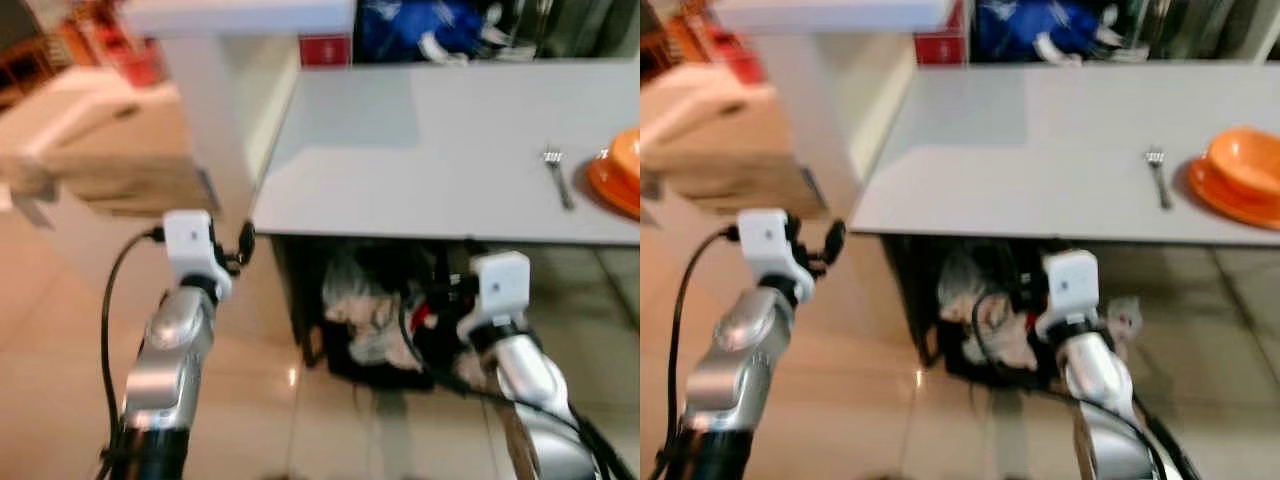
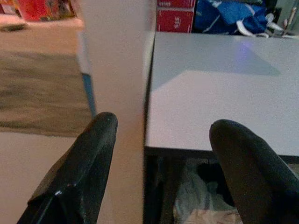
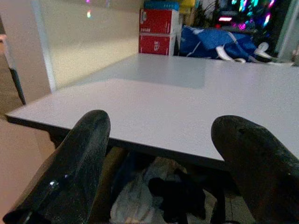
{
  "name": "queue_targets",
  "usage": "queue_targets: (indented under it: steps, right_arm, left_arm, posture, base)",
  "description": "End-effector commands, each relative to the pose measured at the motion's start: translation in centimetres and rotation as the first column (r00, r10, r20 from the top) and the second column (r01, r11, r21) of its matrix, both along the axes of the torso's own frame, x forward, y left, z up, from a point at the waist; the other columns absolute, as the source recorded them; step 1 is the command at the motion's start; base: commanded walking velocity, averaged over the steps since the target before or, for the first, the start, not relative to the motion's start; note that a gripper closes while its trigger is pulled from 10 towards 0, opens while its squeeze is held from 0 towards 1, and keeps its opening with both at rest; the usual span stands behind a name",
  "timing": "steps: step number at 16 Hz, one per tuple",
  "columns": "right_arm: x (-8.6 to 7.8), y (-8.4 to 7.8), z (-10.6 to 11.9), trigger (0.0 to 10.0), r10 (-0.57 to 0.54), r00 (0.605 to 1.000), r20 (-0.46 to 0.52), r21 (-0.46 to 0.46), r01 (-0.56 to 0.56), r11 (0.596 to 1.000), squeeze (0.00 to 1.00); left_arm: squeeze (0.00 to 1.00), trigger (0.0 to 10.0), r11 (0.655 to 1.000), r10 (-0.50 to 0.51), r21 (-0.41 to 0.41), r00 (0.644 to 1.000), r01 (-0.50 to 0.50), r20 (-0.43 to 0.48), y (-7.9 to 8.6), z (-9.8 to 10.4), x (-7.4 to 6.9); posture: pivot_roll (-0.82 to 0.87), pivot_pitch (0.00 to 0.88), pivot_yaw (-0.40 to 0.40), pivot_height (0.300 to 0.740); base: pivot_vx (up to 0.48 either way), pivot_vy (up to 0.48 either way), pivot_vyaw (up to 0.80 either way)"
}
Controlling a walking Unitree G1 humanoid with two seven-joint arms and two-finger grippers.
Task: Setting the table
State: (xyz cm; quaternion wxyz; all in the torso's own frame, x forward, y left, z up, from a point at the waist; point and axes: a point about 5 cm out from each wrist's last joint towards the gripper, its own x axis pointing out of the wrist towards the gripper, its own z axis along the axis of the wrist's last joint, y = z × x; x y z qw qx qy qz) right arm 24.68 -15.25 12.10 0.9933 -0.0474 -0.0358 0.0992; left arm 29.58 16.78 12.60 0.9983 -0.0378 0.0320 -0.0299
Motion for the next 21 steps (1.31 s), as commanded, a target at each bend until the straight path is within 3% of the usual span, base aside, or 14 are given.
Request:
queue_targets:
  steps: [1,5,10,12,16,21]
  right_arm:
    - [0.1,0.5,0.4,10.0,0.013,1.0,0.014,0.006,-0.013,1.0,0.0]
    - [0.0,0.6,0.4,10.0,0.02,1.0,0.014,0.006,-0.02,1.0,0.0]
    - [-0.1,0.8,0.2,10.0,0.02,1.0,0.01,0.013,-0.02,1.0,0.0]
    - [0.1,0.9,0.2,10.0,0.013,1.0,0.011,0.016,-0.014,1.0,0.0]
    - [0.4,0.9,0.2,10.0,0.012,1.0,0.017,0.016,-0.012,1.0,0.0]
    - [0.6,1.0,0.2,10.0,0.012,1.0,0.022,0.017,-0.013,1.0,0.0]
  left_arm:
    - [0.0,10.0,1.0,0.021,0.0,1.0,-0.021,0.012,0.8,0.4,0.1]
    - [0.0,10.0,1.0,0.023,-0.004,1.0,-0.023,0.019,0.9,0.5,0.0]
    - [0.0,10.0,0.999,-0.041,0.018,0.999,0.041,0.015,-0.6,0.4,-0.4]
    - [0.0,10.0,0.998,-0.028,0.065,0.999,0.026,0.036,-0.1,0.7,-0.1]
    - [0.0,10.0,1.0,-0.023,0.023,0.997,0.022,0.07,0.0,1.5,0.3]
    - [0.0,10.0,0.998,-0.051,0.048,0.995,0.047,0.089,-0.4,1.8,0.2]
  posture:
    - [-0.15,0.0,0.077,0.74]
    - [-0.15,0.0,0.073,0.74]
    - [-0.14,0.0,0.082,0.74]
    - [-0.14,0.0,0.086,0.74]
    - [-0.14,0.0,0.083,0.74]
    - [-0.14,0.0,0.085,0.74]
  base:
    - [0.0,0.48,0.0]
    - [0.0,0.48,0.0]
    - [0.0,0.48,0.0]
    - [0.0,0.0,0.0]
    - [0.066,0.0,0.0]
    - [0.396,0.141,0.0]
